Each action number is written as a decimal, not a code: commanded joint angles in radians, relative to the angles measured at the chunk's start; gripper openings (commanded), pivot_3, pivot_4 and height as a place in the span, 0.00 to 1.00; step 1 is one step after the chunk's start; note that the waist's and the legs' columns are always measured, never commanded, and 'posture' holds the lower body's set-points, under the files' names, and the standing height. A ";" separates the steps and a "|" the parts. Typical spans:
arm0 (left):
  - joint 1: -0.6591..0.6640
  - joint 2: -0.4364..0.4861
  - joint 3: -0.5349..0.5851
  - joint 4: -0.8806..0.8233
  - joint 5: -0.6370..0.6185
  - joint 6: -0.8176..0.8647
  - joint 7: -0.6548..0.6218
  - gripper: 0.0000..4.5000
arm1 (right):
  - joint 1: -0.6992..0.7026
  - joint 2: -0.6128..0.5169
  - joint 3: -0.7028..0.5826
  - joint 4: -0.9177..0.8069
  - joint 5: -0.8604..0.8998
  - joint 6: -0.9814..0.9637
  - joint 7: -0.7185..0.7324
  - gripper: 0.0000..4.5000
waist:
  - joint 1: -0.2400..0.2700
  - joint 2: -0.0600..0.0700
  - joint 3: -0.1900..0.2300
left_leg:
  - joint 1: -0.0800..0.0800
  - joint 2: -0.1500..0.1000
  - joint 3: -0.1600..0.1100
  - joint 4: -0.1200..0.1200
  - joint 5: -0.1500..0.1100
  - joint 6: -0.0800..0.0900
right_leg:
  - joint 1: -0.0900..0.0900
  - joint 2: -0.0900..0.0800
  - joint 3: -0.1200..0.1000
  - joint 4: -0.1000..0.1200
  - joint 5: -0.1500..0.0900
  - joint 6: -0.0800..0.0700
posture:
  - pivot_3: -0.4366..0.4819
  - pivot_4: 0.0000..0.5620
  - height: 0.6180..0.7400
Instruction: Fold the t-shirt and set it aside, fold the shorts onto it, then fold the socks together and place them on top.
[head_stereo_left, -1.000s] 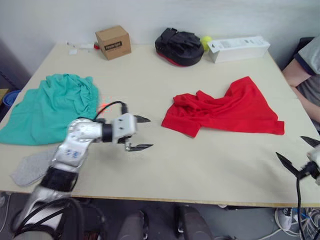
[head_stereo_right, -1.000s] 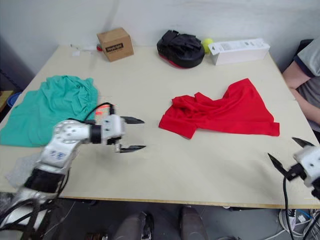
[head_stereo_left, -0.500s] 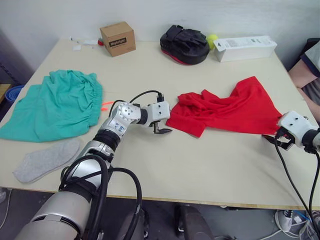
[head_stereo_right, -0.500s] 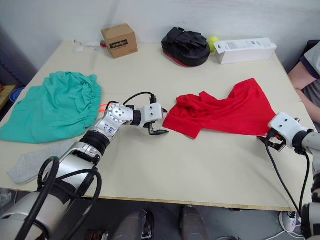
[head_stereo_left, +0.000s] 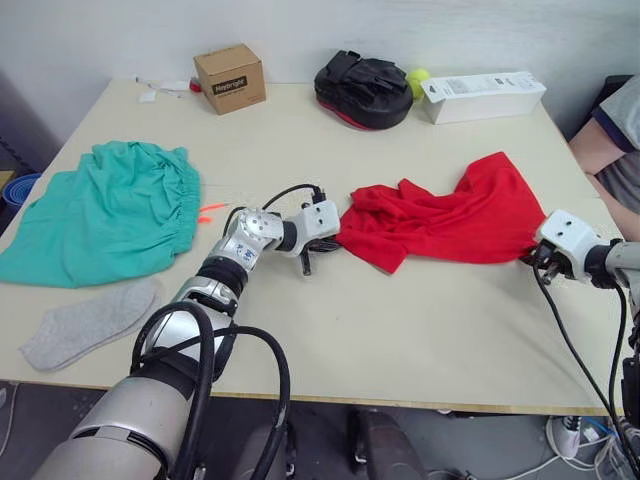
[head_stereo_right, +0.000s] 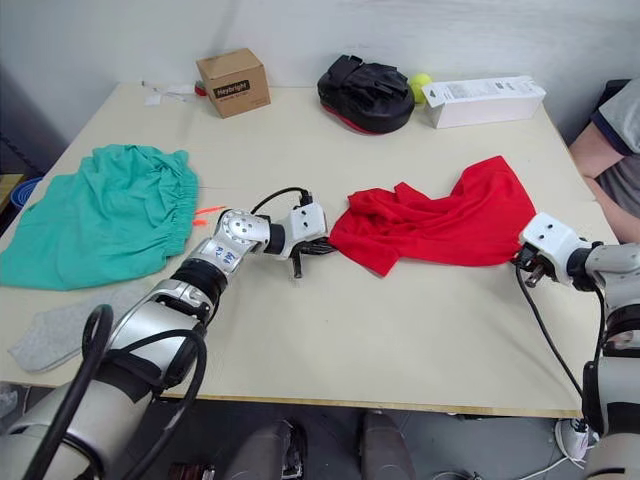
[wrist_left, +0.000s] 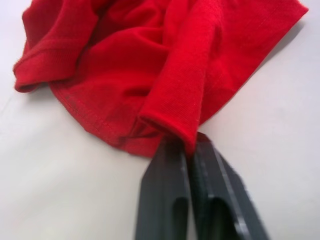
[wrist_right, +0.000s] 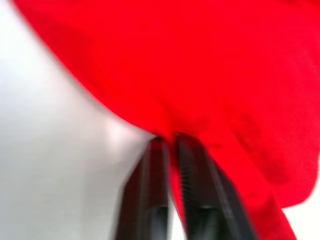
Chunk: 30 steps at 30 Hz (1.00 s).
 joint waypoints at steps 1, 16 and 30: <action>0.068 0.051 0.034 -0.157 -0.051 0.033 -0.079 0.00 | 0.050 -0.044 -0.030 -0.097 0.054 -0.006 0.084 0.01 | 0.000 0.000 0.000 | 0.000 0.000 0.000 0.000 0.000 0.000 | -0.001 0.000 0.000 0.000 0.000 0.000 | 0.48 0.27 1.00; 0.734 0.492 0.194 -1.271 -0.310 0.515 -0.273 0.00 | 0.675 -0.085 -0.195 -0.951 0.407 0.121 0.308 0.01 | 0.002 0.002 0.001 | 0.001 0.001 -0.003 -0.001 -0.003 0.000 | 0.002 -0.002 -0.001 -0.001 0.000 -0.001 | 0.48 0.27 1.00; 1.171 0.668 0.385 -1.573 -0.503 0.621 -0.300 0.00 | 0.899 -0.113 -0.234 -1.057 0.434 0.124 0.317 0.01 | 0.007 0.004 0.001 | 0.002 0.001 -0.007 -0.003 -0.007 0.004 | 0.002 -0.005 -0.003 -0.002 -0.004 -0.007 | 0.48 0.27 1.00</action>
